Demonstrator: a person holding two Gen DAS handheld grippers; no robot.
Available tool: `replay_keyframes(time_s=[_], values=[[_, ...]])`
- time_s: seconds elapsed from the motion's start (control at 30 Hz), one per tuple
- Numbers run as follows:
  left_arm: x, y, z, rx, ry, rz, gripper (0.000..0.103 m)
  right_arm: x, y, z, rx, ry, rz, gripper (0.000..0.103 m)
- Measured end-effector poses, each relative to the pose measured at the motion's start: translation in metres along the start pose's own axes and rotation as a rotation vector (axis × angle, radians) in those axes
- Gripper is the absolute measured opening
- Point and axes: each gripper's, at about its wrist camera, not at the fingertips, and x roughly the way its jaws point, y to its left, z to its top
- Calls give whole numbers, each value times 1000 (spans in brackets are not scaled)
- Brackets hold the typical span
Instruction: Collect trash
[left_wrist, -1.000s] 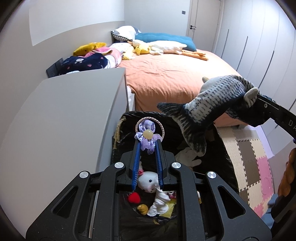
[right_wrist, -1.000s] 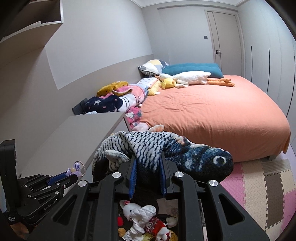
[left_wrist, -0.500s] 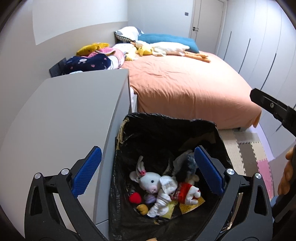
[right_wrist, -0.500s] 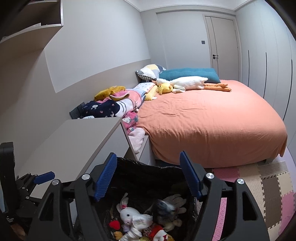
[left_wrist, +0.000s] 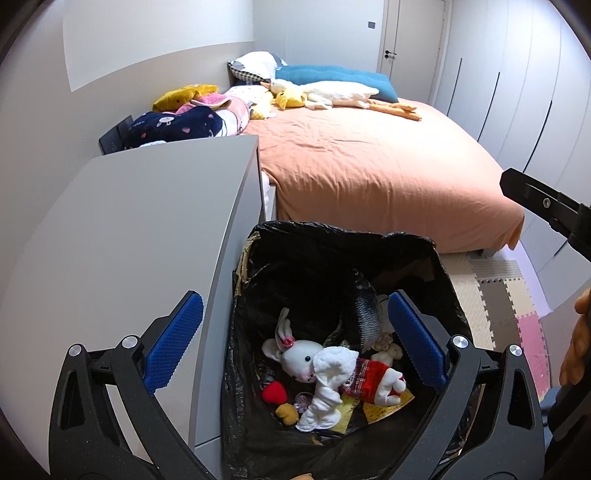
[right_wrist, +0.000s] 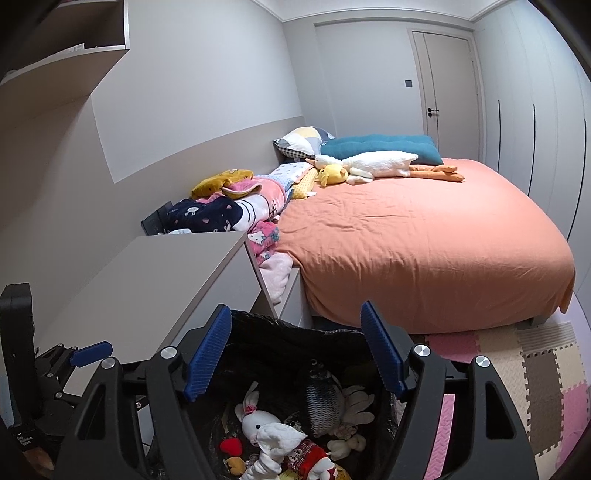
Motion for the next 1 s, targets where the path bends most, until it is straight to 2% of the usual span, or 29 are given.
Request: replay_keyframes(time_s=[1.0], values=[[-1, -2, -3, 9, 6, 10, 97, 2, 3, -4, -5, 7, 0, 73]])
